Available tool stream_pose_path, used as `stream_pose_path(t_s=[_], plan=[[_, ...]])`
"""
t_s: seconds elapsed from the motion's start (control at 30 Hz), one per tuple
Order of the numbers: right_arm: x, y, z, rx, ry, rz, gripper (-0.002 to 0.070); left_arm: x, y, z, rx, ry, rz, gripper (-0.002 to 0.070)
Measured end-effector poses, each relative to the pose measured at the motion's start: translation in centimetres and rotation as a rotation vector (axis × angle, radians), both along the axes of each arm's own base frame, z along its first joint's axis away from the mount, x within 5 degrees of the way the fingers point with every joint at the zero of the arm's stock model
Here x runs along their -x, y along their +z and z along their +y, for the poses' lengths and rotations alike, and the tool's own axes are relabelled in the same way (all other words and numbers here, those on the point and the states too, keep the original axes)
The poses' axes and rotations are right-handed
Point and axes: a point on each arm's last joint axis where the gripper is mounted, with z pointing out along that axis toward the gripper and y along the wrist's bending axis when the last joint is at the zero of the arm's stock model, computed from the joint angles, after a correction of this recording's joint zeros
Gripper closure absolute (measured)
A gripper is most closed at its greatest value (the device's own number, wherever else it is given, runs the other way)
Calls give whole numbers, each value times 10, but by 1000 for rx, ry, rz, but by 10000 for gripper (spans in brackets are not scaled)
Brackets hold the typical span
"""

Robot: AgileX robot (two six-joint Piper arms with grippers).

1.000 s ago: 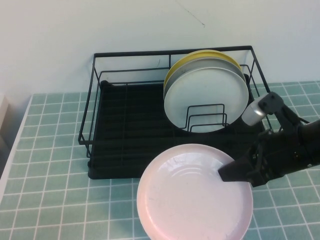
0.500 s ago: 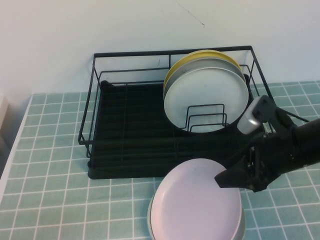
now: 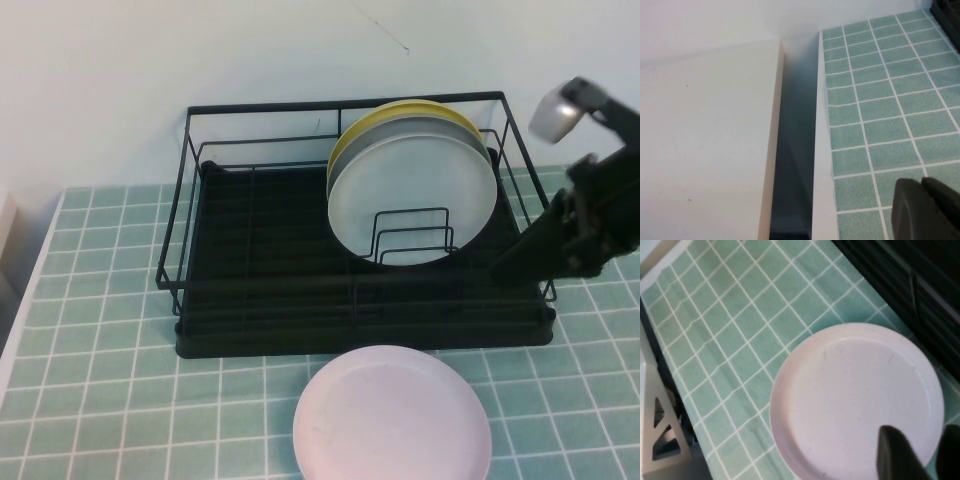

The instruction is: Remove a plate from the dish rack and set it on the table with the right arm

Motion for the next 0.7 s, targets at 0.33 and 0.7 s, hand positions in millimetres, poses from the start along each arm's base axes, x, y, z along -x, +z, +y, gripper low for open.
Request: stream_pose_path(t_s=[0.33,0.7], plan=[[81,83,-12,-263,-18,-343,668,0,0,0,0,0,0,678],[188,95,-34,-334,-160,-722,671,0,0,0,0,0,0,678]])
